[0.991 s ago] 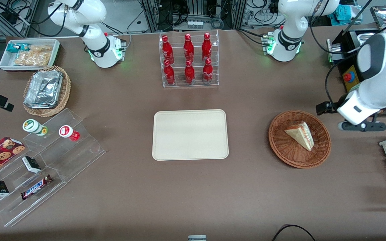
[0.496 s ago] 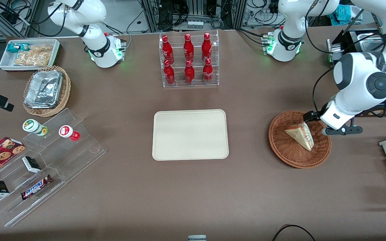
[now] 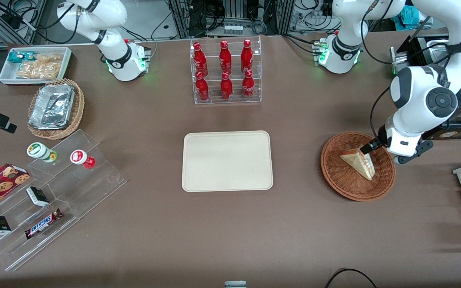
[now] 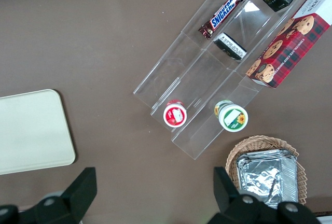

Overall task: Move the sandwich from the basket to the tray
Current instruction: 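Move the left gripper over the wrapped sandwich in the wicker basket, then lower the left gripper and close it on the sandwich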

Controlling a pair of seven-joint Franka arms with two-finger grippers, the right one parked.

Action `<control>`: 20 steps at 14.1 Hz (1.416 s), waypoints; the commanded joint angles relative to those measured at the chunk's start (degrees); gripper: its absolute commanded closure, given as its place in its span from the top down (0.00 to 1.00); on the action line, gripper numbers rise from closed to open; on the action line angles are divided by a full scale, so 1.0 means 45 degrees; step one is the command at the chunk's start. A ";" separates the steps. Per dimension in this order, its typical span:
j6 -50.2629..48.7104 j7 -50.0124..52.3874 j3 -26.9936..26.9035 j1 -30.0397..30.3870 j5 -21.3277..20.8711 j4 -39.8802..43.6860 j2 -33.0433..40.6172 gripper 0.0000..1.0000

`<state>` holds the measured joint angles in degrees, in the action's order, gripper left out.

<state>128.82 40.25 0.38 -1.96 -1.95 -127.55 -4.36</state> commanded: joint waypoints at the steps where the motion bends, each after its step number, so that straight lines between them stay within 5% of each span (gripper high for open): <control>1: 0.0689 0.2999 -0.0006 -0.0326 0.0140 -0.0152 -0.0299 1.00; 4: 0.1565 0.4744 -0.0006 -0.0347 0.0140 -0.0502 -0.0534 1.00; 12: 0.4597 0.4884 -0.0006 -0.0327 0.0726 -0.1422 -0.2017 1.00; 13: 0.4578 0.4884 -0.0006 -0.0327 0.0726 -0.1441 -0.2038 0.80; 15: 0.4383 0.4923 -0.0006 -0.0346 0.0726 -0.1422 -0.1980 0.11; 20: 0.3041 0.3816 0.0014 -0.0756 0.0687 -0.1247 -0.1396 0.00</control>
<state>146.64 60.19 0.74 -3.61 0.37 -133.48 -13.37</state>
